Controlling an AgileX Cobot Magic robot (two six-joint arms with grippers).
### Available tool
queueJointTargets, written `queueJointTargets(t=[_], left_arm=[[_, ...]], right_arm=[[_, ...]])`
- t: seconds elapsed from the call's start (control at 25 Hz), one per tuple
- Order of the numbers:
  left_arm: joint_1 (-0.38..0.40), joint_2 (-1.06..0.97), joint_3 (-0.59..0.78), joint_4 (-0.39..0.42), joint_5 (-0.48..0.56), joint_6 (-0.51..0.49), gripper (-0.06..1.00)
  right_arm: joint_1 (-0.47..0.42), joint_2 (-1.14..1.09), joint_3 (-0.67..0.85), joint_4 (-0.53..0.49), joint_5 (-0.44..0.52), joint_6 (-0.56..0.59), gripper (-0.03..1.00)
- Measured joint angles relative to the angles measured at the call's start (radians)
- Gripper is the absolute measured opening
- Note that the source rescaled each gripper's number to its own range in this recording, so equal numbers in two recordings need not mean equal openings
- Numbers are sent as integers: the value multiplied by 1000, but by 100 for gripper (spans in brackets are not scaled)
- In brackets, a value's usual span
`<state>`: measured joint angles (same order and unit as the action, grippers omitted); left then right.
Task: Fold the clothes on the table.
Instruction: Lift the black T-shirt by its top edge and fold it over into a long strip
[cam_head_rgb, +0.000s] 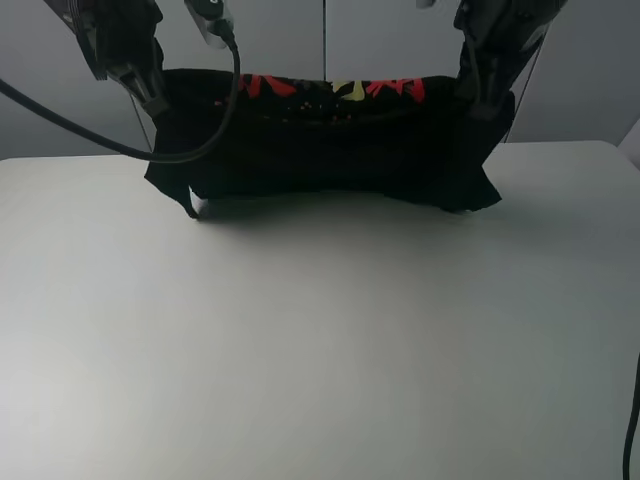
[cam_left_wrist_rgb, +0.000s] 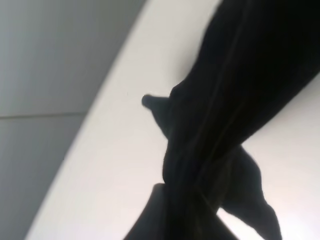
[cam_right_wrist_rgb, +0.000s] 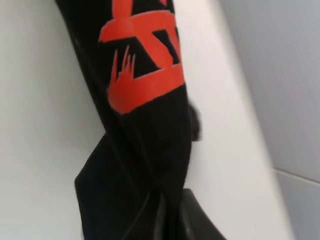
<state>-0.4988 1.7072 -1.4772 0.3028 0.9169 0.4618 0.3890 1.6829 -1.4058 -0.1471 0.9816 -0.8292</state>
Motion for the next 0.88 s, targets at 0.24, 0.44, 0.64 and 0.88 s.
queueJointTargets(t=[0.24, 0.44, 0.64, 0.88], left_arm=[[0, 0, 73, -83, 107, 58, 0], [0, -11, 161, -126, 115, 61, 0], [0, -48, 249, -159, 104, 49, 0], [0, -99, 311, -170, 97, 33, 0]], right_arm=[[0, 0, 170, 62, 33, -37, 0], [0, -46, 297, 181, 33, -100, 0], [0, -118, 386, 237, 29, -113, 0], [0, -166, 453, 298, 27, -115, 0]])
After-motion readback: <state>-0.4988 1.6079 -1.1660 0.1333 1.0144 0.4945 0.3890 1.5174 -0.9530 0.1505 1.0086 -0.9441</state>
